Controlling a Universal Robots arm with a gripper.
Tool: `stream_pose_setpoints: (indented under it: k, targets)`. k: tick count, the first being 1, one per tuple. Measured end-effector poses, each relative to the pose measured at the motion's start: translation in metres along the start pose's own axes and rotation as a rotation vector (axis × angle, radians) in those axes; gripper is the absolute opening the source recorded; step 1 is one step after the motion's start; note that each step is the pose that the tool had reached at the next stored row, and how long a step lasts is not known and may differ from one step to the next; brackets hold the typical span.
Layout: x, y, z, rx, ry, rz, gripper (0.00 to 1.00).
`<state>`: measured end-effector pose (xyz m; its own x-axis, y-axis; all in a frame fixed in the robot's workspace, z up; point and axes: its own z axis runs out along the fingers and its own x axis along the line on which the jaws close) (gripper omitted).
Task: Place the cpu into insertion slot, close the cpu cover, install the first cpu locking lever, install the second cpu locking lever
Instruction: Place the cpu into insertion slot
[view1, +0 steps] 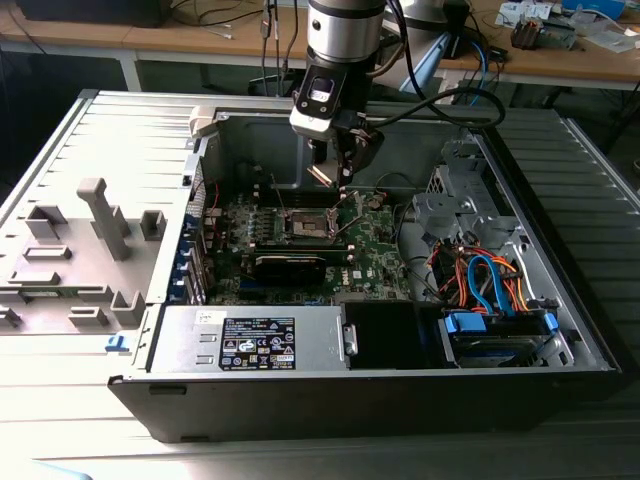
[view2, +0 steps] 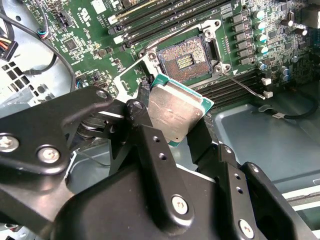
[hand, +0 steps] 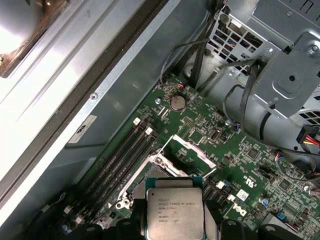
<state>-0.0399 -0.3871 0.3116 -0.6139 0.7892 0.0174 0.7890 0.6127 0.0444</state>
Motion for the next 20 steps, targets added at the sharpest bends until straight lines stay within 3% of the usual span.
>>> stream_pose_setpoints:
  k: [20]
  targets:
    - [0.0000, 0.0000, 0.0003, -0.0004, -0.0011, 0.024, 0.55]
